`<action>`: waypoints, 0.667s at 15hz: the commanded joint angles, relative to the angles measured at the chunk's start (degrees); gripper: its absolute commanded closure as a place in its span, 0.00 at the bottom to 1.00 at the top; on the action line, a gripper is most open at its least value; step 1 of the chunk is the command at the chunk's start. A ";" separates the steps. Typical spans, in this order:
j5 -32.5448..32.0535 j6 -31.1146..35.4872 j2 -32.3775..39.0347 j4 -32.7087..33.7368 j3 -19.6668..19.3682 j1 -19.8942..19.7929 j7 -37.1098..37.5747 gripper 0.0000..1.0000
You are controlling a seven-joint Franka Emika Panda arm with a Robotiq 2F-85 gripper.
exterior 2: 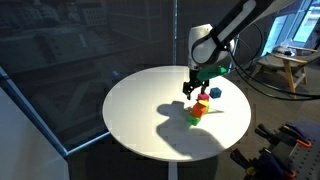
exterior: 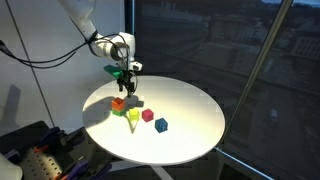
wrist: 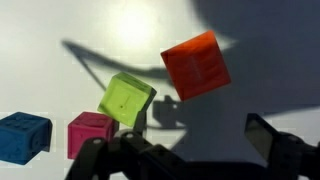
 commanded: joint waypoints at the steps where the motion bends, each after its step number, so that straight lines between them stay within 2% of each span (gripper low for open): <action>1: -0.68 0.95 -3.55 -3.31 0.52 -0.52 -2.12 0.00; 5: -0.55 0.64 -6.27 -6.32 0.82 -0.45 -2.57 0.00; 10: -0.41 3.39 -9.48 -10.93 1.69 -0.76 -4.19 0.00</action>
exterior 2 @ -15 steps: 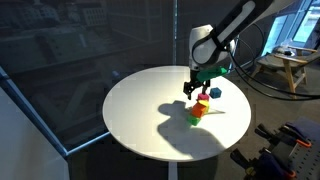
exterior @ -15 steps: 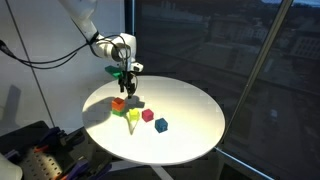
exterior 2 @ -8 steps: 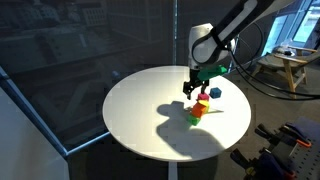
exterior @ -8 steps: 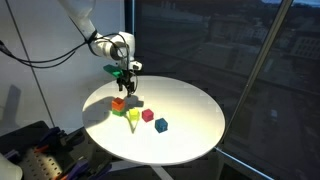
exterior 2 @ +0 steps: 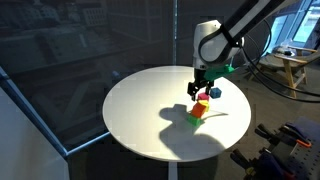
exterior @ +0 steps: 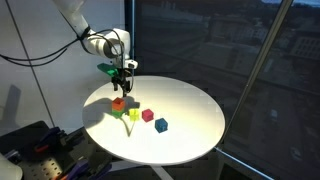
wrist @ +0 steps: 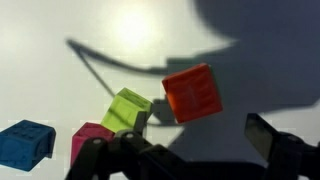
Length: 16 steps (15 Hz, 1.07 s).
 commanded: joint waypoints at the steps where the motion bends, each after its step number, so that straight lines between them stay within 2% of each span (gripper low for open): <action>1: -0.42 3.90 -3.86 -4.94 1.03 -0.78 -2.54 0.00; 8: 0.84 9.75 -4.43 -8.21 2.11 -1.63 -6.51 0.00; 16: 2.63 10.11 -3.36 -8.17 2.97 -3.53 -10.22 0.00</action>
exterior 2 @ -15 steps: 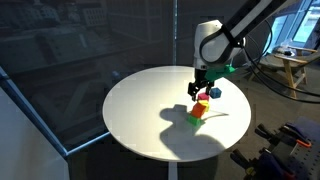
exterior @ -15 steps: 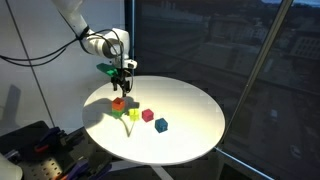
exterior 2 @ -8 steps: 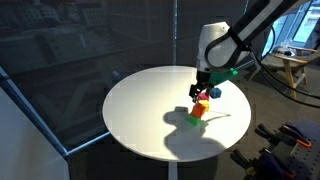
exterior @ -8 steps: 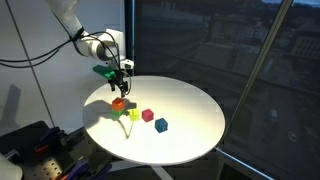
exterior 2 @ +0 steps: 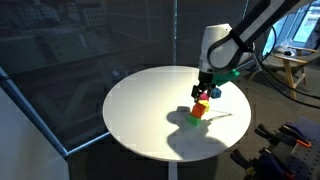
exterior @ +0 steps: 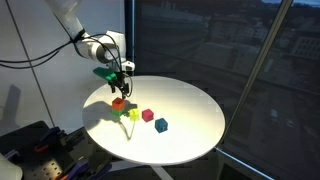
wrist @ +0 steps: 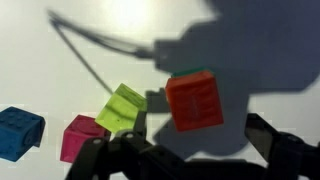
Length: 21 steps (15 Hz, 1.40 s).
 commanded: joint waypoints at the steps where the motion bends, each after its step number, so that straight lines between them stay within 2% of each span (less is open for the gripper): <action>1: 1.82 0.61 -0.56 -0.83 1.34 -1.72 -3.57 0.00; 11: 0.27 0.24 0.93 -0.33 1.96 -1.66 -8.35 0.00; 21: 0.22 0.01 2.22 0.04 1.63 -2.04 -8.78 0.00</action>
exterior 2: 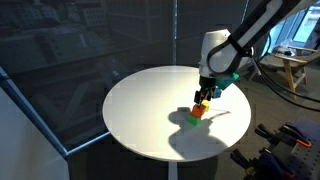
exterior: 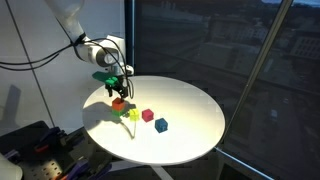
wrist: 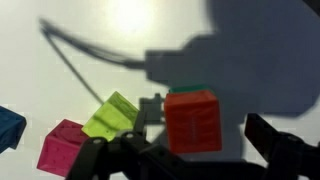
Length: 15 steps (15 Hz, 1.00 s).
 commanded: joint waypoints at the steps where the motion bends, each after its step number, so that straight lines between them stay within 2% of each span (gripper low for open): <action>1: -0.17 -0.01 0.36 0.50 0.38 -1.09 -1.20 0.00; 15: -0.73 -0.66 2.44 1.93 0.18 -1.18 -0.79 0.00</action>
